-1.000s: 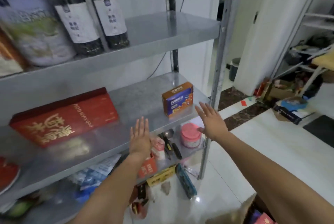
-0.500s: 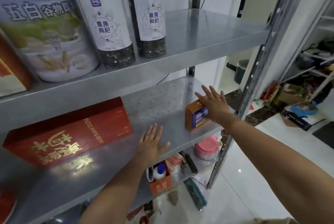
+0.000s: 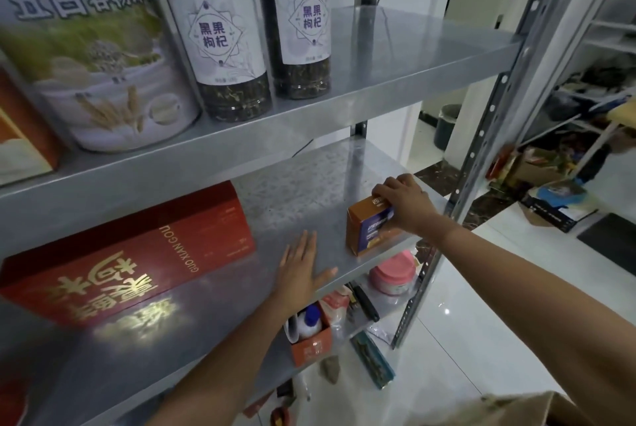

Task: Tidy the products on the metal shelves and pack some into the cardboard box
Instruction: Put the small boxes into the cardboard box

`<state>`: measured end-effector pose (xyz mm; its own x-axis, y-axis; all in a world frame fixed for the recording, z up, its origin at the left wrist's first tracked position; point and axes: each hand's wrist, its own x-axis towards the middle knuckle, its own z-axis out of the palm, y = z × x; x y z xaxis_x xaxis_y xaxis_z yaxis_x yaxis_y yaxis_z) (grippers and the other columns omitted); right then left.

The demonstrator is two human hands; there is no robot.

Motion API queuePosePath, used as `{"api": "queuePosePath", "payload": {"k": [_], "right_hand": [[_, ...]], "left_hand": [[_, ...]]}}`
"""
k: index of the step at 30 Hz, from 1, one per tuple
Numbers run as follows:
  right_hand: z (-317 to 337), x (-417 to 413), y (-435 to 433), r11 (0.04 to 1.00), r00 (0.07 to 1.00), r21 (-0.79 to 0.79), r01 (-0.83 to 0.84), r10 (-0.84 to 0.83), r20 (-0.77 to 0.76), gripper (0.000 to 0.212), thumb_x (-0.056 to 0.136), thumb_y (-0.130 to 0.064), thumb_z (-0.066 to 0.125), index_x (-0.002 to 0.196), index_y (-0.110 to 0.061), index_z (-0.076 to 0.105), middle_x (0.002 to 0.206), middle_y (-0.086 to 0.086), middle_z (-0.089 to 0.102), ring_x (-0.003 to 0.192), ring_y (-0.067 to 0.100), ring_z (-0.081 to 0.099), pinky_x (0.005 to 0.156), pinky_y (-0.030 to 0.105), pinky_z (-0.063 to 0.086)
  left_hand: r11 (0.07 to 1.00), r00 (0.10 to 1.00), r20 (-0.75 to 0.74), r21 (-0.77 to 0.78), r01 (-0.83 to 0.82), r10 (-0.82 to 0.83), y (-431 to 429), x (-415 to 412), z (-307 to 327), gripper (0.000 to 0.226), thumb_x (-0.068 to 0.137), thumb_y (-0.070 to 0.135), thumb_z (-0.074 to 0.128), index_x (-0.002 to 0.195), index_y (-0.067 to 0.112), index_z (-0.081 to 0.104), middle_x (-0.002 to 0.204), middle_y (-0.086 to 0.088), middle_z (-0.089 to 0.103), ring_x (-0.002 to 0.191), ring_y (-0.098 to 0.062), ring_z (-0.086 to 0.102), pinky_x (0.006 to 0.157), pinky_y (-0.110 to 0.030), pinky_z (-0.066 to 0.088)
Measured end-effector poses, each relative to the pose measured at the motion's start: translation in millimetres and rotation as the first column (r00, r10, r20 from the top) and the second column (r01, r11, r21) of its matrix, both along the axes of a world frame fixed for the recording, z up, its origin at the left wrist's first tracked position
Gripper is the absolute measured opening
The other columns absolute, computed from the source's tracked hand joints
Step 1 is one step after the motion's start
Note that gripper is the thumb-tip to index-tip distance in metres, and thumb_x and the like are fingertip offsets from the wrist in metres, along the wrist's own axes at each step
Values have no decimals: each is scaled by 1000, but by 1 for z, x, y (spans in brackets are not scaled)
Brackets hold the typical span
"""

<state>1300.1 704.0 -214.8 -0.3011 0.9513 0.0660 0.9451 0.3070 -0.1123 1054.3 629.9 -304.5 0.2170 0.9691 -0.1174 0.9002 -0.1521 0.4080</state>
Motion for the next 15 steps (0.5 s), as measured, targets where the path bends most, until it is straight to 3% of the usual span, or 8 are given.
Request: {"api": "queuePosePath", "payload": {"k": [3, 5, 6, 8, 10, 11, 13, 15], "right_hand": [[-2, -1, -13, 1000, 999, 8, -12, 13, -49, 61, 71, -34, 80, 125, -27, 52, 120, -2, 52, 116, 25, 34, 75, 45, 49], [-1, -1, -24, 1000, 989, -22, 8, -11, -147, 65, 67, -35, 84, 124, -26, 54, 116, -2, 53, 112, 24, 34, 78, 46, 48], [1, 1, -30, 998, 978, -49, 31, -40, -204, 68, 65, -35, 86, 125, -25, 54, 115, -2, 54, 111, 25, 34, 83, 44, 46], [6, 6, -41, 994, 962, -93, 63, -85, -258, 74, 65, -36, 87, 129, -22, 53, 117, 1, 55, 112, 27, 38, 89, 32, 37], [10, 16, -54, 989, 931, -127, 80, -120, -345, 79, 66, -34, 87, 135, -19, 51, 124, 5, 56, 116, 27, 47, 91, 27, 35], [10, 24, -63, 983, 870, -155, 95, -158, -467, 80, 67, -28, 87, 137, -18, 48, 128, 6, 54, 118, 25, 50, 91, 27, 42], [9, 40, -84, 958, 628, -242, 151, -282, -726, 83, 72, -15, 84, 142, -23, 42, 134, 2, 45, 119, 17, 49, 77, 25, 53], [11, 56, -108, 922, 394, -331, 200, -385, -834, 86, 75, -13, 82, 145, -28, 35, 137, -3, 39, 123, 14, 43, 72, 24, 54]], "left_hand": [[997, 915, 398, 58, 50, -69, -7, 28, 16, 100, 81, 56, 68, 156, 22, 10, 161, -1, 20, 147, -11, 22, 119, -35, 25], [996, 786, 616, 90, -4, -52, -11, 49, 23, 87, 77, 36, 80, 147, 30, 28, 141, 10, 47, 127, 8, 46, 104, -19, 41], [995, 711, 703, 81, -59, -15, -12, 56, 26, 76, 78, 26, 81, 139, 30, 37, 130, 14, 54, 117, 9, 54, 100, -20, 45], [986, 590, 804, 35, -161, 68, -11, 64, 35, 49, 79, 19, 78, 119, 31, 51, 114, 10, 65, 108, -7, 64, 96, -36, 52], [986, 519, 849, -16, -165, 101, -11, 68, 45, 35, 82, 12, 75, 103, 33, 57, 104, 8, 68, 98, -14, 67, 90, -39, 55], [987, 492, 864, -37, -156, 110, -13, 69, 49, 35, 83, 6, 74, 100, 32, 58, 99, 8, 69, 92, -10, 68, 85, -34, 56], [986, 422, 896, -86, -146, 140, -20, 71, 58, 31, 85, -2, 69, 98, 24, 59, 93, 7, 69, 80, -4, 68, 74, -25, 56], [978, 341, 919, -159, -135, 196, -33, 72, 66, 25, 86, -4, 67, 99, 16, 60, 89, 7, 69, 73, -1, 68, 67, -20, 56]]}}
